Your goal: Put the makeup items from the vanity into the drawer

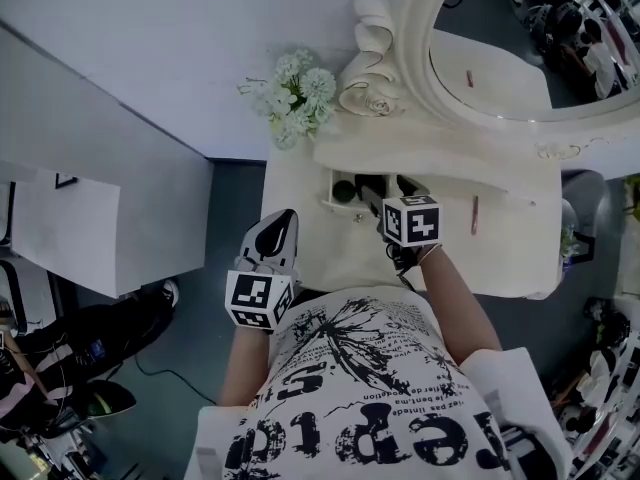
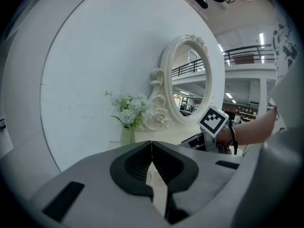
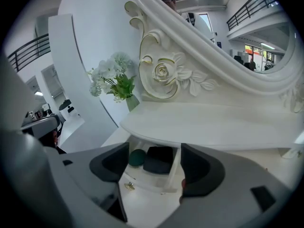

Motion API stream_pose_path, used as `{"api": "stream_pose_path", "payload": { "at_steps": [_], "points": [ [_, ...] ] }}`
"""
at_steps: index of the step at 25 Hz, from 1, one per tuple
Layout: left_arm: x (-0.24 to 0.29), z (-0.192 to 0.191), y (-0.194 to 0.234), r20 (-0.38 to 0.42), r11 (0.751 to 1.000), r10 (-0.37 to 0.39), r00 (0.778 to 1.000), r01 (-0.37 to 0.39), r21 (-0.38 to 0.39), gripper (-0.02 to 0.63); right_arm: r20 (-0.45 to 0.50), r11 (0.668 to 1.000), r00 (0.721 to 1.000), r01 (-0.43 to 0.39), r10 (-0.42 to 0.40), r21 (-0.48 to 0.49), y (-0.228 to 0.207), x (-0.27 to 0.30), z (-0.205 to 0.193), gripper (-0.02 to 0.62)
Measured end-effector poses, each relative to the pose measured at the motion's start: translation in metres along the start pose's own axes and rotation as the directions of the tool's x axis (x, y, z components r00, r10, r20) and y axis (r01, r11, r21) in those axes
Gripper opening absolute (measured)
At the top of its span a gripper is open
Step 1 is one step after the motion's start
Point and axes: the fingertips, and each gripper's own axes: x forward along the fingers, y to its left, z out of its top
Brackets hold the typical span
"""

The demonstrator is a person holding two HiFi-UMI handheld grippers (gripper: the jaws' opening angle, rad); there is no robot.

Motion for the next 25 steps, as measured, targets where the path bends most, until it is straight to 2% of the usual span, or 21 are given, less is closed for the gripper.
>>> {"api": "stream_pose_path", "payload": {
  "at_steps": [8,15,20,25],
  "points": [
    [0.034,0.004,-0.033,-0.007,0.992,-0.121,0.993,0.121,0.041,0.021,0.023,0.988,0.990,0.136,-0.138,0.067,-0.064,-0.039,-0.022,0.334],
    [0.073,0.007,-0.090,-0.040,0.959,-0.266,0.963,0.268,0.087,0.021,-0.051,0.943,0.953,0.302,-0.297,0.139,-0.145,-0.089,-0.079,0.331],
    [0.096,0.007,-0.127,-0.067,0.941,-0.316,0.946,0.322,0.101,0.021,-0.115,0.914,0.933,0.358,-0.342,0.191,-0.192,-0.109,-0.116,0.328],
    [0.115,0.003,-0.153,-0.095,0.934,-0.332,0.938,0.341,0.108,0.021,-0.138,0.901,0.923,0.381,-0.359,0.206,-0.225,-0.113,-0.128,0.310]
  ]
}}
